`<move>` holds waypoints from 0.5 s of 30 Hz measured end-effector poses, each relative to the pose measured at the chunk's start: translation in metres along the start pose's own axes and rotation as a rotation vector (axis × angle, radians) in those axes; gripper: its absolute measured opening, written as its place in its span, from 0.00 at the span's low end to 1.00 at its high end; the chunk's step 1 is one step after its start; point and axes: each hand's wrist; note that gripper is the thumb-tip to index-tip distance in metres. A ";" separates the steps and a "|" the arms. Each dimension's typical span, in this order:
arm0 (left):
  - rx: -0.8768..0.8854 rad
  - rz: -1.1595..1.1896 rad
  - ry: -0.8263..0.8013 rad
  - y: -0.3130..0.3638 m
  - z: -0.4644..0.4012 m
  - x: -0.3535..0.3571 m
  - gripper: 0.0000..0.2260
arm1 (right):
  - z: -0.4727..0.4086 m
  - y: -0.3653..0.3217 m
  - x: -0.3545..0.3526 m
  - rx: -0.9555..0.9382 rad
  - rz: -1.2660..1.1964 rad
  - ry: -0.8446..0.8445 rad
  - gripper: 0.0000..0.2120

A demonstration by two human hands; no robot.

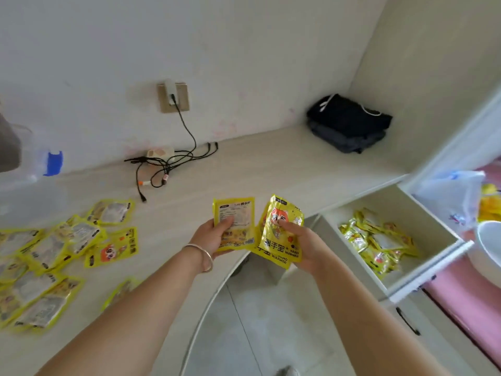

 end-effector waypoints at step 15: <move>-0.024 -0.300 -0.125 -0.101 -0.068 0.258 0.12 | 0.025 0.019 -0.239 0.089 -0.297 0.317 0.10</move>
Point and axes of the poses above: each hand's wrist, its own z-axis away from the middle knuckle, its own x-axis out of the palm, y = z × x, and after that the axes turned 13 degrees about z, right-handed
